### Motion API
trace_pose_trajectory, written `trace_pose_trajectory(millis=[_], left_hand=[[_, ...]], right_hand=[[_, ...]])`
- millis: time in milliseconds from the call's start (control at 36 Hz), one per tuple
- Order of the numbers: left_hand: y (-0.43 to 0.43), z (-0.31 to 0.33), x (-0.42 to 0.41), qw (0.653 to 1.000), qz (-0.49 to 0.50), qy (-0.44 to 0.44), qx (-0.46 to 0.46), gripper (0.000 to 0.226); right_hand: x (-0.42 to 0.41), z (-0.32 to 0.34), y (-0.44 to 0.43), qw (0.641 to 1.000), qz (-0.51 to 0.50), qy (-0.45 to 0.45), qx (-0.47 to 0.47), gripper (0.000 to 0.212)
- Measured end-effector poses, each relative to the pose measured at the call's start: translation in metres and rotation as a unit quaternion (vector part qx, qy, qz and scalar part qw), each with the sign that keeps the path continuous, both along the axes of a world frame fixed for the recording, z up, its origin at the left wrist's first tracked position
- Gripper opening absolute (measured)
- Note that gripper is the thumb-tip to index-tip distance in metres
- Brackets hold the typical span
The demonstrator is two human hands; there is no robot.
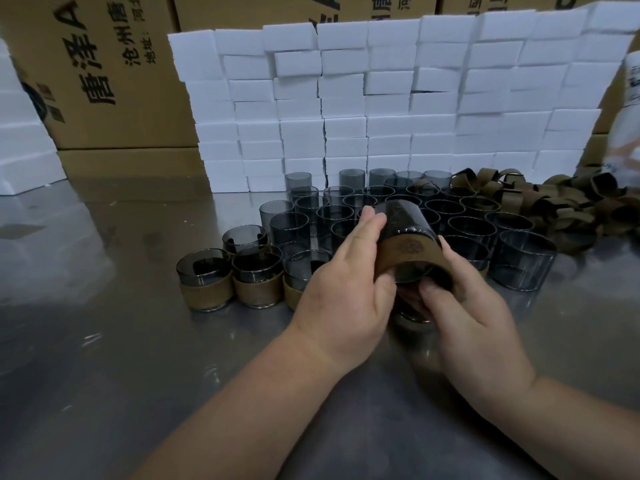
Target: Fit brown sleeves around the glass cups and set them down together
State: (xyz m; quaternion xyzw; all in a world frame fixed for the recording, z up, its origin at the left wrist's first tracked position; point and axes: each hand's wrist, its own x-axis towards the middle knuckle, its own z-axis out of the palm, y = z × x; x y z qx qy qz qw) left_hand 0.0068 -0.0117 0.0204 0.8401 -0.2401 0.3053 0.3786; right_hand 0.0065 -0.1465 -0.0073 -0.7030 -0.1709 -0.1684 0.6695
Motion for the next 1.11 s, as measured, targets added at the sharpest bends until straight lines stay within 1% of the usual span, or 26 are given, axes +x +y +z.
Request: trace_pose_trajectory(millis=[83, 167, 278, 333, 444, 500, 528, 583, 667, 695, 778, 806, 889, 1028, 1111], left_hand=[[0.0016, 0.0018, 0.0006, 1.0, 0.005, -0.003, 0.002, 0.058], [0.0029, 0.0028, 0.0008, 1.0, 0.013, -0.014, -0.011, 0.062], [0.0039, 0.0023, 0.0019, 0.999, 0.019, -0.034, -0.034, 0.062], [0.0044, 0.0014, 0.0027, 0.998, 0.022, -0.037, -0.047, 0.061], [0.0064, 0.0002, 0.0027, 0.996, 0.027, -0.04, -0.072, 0.059], [0.0067, 0.0002, 0.0031, 0.996, 0.03, -0.042, -0.079, 0.058], [0.0068, 0.0002, 0.0033, 0.995, 0.03, -0.043, -0.082, 0.058], [0.0072, 0.0003, 0.0033, 0.994, 0.029, -0.045, -0.096, 0.06], [0.0069, 0.0009, 0.0027, 0.992, 0.026, -0.048, -0.109, 0.072], [0.0069, 0.001, 0.003, 0.992, 0.029, -0.049, -0.111, 0.071], [0.0068, 0.0005, 0.0054, 0.991, 0.041, -0.052, -0.116, 0.058], [0.0068, 0.0003, 0.006, 0.991, 0.043, -0.056, -0.117, 0.057], [0.0067, -0.0001, 0.006, 0.989, 0.032, -0.06, -0.133, 0.066], [0.007, -0.0011, 0.0075, 0.986, 0.041, -0.082, -0.136, 0.063], [0.0088, -0.003, 0.0097, 0.986, 0.033, -0.08, -0.141, 0.066]], right_hand=[[0.0014, -0.001, -0.0017, 1.0, 0.004, 0.008, 0.01, 0.049], [0.0013, -0.002, -0.0013, 1.0, 0.012, -0.004, 0.016, 0.05], [0.0004, -0.0011, -0.0008, 0.999, 0.025, -0.014, 0.032, 0.06], [-0.0002, -0.0003, 0.0003, 0.999, 0.028, -0.012, 0.039, 0.058], [-0.0017, 0.0005, 0.0019, 0.998, 0.031, -0.013, 0.047, 0.047], [-0.0019, 0.0012, 0.0023, 0.998, 0.032, -0.019, 0.045, 0.035], [-0.0021, 0.0014, 0.0025, 0.998, 0.034, -0.023, 0.043, 0.034], [-0.0018, 0.0021, 0.0028, 0.998, 0.042, -0.033, 0.043, 0.036], [-0.0018, 0.0014, 0.0026, 0.997, 0.046, -0.041, 0.049, 0.036], [-0.0017, 0.0015, 0.0024, 0.997, 0.045, -0.044, 0.051, 0.037], [-0.0012, 0.0024, 0.0022, 0.996, 0.044, -0.049, 0.057, 0.037], [-0.0012, 0.0025, 0.0021, 0.996, 0.043, -0.049, 0.059, 0.037], [-0.0018, 0.0018, 0.002, 0.996, 0.035, -0.048, 0.064, 0.034], [-0.0019, 0.0007, 0.0024, 0.995, 0.028, -0.052, 0.077, 0.032], [-0.0027, 0.0014, 0.0031, 0.995, 0.034, -0.053, 0.08, 0.032]])
